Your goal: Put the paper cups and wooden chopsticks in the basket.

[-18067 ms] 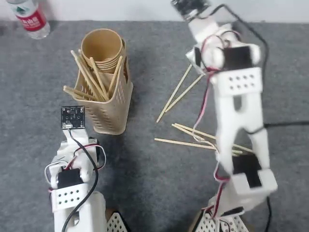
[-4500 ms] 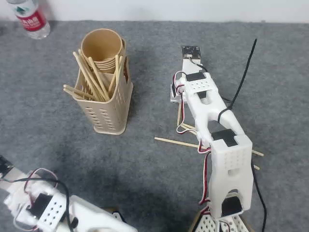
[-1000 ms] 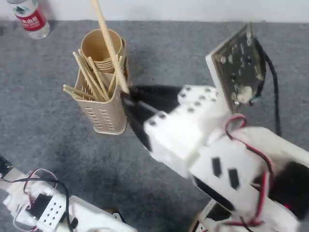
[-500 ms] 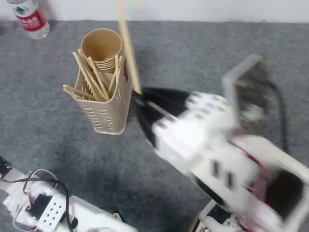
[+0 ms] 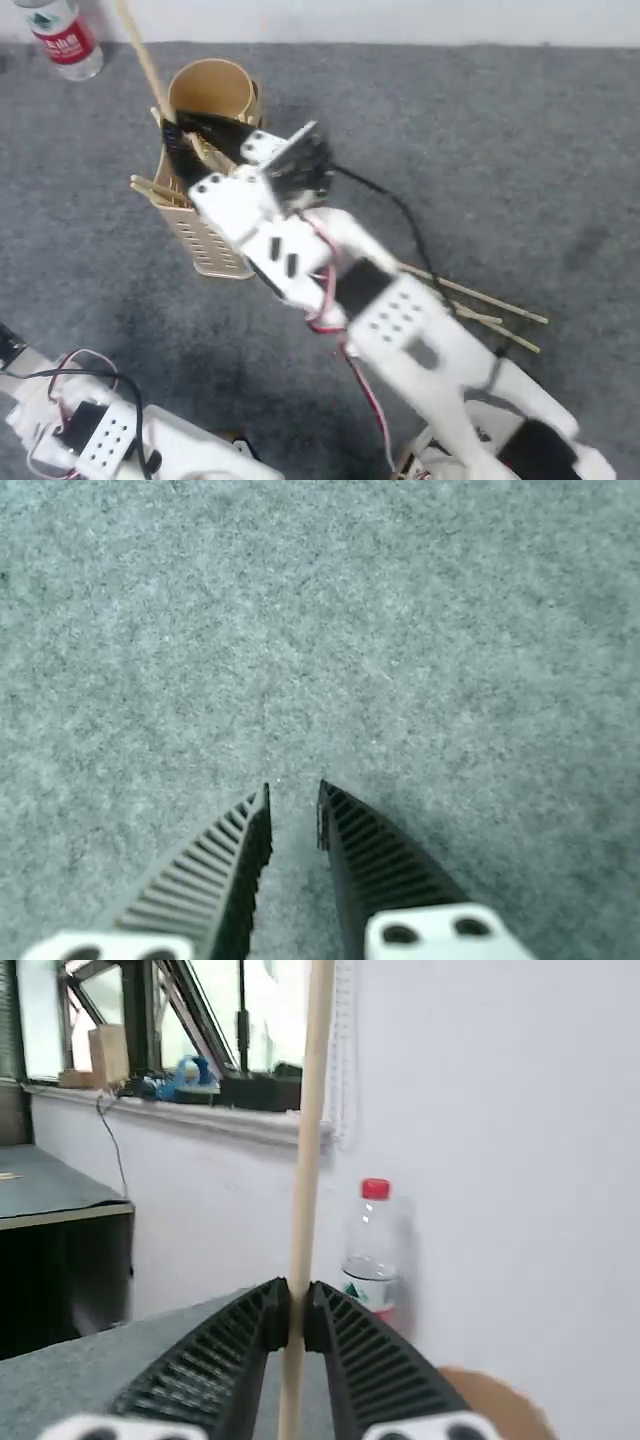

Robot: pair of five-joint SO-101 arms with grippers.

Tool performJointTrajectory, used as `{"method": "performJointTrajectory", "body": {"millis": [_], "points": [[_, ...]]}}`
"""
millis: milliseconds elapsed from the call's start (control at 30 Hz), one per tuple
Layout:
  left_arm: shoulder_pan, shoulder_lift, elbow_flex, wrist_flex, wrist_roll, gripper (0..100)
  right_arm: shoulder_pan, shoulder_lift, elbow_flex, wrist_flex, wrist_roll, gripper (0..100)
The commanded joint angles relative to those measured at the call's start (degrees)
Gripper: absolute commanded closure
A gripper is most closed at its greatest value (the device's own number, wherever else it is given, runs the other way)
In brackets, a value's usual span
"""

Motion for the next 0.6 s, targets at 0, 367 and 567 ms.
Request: {"method": "performJointTrajectory", "body": {"millis": [0,367,567], "points": [[-0.3,-0.5,-0.3,-1.1,-0.4,93,-3.6,4.6,-0.4,-8.0,3.5,99.1],[-0.3,-0.5,-0.3,-1.1,-0.4,93,-1.9,9.0,0.1,-9.7,4.0,99.1],[-0.3,-0.5,-0.3,-1.1,-0.4,93,-1.6,8.4,0.7,-8.5,4.2,94.6]]}}
